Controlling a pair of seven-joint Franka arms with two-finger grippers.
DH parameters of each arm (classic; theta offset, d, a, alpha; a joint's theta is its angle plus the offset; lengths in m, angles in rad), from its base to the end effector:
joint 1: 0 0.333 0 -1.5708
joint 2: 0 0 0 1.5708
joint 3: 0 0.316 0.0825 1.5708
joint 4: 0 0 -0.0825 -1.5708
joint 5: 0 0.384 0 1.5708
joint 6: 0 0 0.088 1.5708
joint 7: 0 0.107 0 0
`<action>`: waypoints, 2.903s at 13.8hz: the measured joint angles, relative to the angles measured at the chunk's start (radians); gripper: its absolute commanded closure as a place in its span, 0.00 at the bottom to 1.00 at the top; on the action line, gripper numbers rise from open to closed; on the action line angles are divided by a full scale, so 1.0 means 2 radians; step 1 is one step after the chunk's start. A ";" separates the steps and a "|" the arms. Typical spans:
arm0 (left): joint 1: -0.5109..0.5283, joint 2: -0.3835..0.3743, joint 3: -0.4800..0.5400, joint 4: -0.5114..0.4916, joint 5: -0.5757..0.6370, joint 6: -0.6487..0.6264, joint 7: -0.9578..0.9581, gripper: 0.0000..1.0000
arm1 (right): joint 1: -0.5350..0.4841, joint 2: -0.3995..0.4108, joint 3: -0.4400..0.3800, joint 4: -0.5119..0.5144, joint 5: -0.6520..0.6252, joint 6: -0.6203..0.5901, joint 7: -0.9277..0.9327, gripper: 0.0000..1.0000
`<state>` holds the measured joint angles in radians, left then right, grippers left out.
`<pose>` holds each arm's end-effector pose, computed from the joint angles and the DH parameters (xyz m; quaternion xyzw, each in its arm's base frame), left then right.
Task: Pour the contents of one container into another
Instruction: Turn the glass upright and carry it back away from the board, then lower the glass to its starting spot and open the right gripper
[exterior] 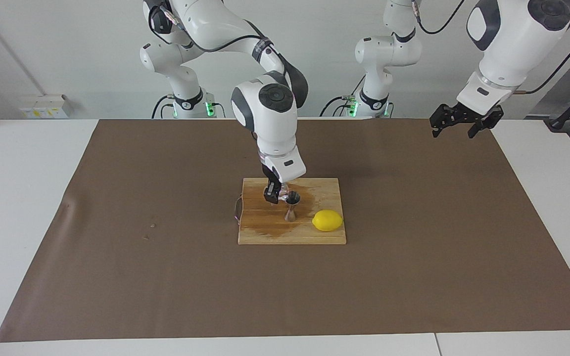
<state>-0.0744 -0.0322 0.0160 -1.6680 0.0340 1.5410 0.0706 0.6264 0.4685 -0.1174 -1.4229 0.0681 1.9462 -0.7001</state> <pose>0.5376 -0.0276 0.5941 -0.9966 0.0647 0.0475 0.0165 0.6022 0.3575 0.4347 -0.8250 -0.5644 -0.0294 0.0030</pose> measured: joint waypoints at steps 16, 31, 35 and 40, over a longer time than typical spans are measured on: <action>0.000 0.000 0.000 0.000 0.000 0.000 0.000 0.00 | -0.609 -0.043 0.242 -0.086 0.239 0.014 -0.396 1.00; 0.000 0.000 0.000 0.000 0.000 0.000 0.000 0.00 | -0.644 0.020 0.249 -0.256 0.465 0.105 -0.709 0.00; 0.000 0.000 0.000 0.000 0.000 0.000 0.000 0.00 | -0.646 0.008 0.249 -0.263 0.466 0.108 -0.715 0.00; 0.000 0.000 0.000 0.000 0.000 0.000 0.000 0.00 | -0.624 -0.056 0.250 -0.231 0.420 0.145 -0.552 0.00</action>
<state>-0.0744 -0.0322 0.0160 -1.6680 0.0340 1.5408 0.0706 -0.6214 0.3571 0.3831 -1.8853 0.9085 2.2353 -1.8039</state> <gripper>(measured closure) 0.000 0.000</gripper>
